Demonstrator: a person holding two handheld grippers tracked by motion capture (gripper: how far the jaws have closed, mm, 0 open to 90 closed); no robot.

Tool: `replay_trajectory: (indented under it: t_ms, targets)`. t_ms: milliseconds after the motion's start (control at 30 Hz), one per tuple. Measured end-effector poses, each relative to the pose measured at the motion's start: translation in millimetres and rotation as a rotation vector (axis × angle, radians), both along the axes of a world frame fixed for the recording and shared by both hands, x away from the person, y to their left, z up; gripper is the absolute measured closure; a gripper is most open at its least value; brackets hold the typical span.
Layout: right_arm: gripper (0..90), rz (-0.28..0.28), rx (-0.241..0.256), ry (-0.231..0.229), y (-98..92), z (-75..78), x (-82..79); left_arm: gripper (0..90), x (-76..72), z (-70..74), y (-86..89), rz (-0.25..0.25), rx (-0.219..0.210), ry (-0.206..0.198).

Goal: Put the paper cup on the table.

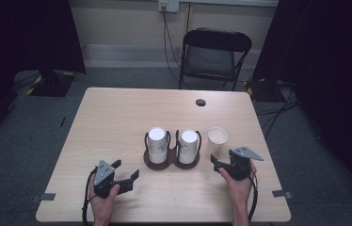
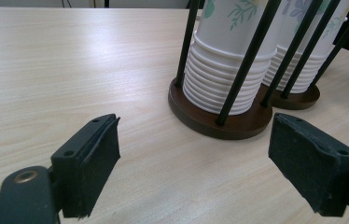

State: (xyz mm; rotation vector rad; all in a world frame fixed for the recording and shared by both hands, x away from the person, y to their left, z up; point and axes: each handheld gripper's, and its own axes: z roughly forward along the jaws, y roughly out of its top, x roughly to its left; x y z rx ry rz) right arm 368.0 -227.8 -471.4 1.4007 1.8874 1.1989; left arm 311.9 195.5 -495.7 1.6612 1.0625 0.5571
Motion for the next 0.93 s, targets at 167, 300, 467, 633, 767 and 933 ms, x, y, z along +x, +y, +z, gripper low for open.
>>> replay_trajectory:
  t_ms: [167,300,467,633,767,933]
  targets:
    - [17.9,0.010,0.004,0.000,5.4,1.8,-11.8,16.1,0.0,0.0,0.0,0.001,0.001,-0.001]
    - [18.1,0.013,0.014,0.001,8.5,1.1,-20.5,16.1,0.0,0.0,-0.1,0.002,0.001,-0.001]
    - [18.2,0.010,0.026,-0.007,11.0,0.3,-32.5,16.1,-0.2,0.0,-0.2,0.003,0.003,-0.004]
    - [18.3,0.009,0.040,-0.016,15.3,0.2,-45.5,16.1,0.2,-0.2,-0.5,0.010,-0.003,-0.003]
    - [18.7,0.008,0.036,-0.022,19.5,-0.1,-54.0,16.1,0.0,-0.1,-0.3,0.010,-0.001,0.000]
    - [18.9,0.008,0.039,-0.025,20.7,-2.7,-57.0,16.1,0.2,-0.1,-0.1,0.011,-0.002,0.000]
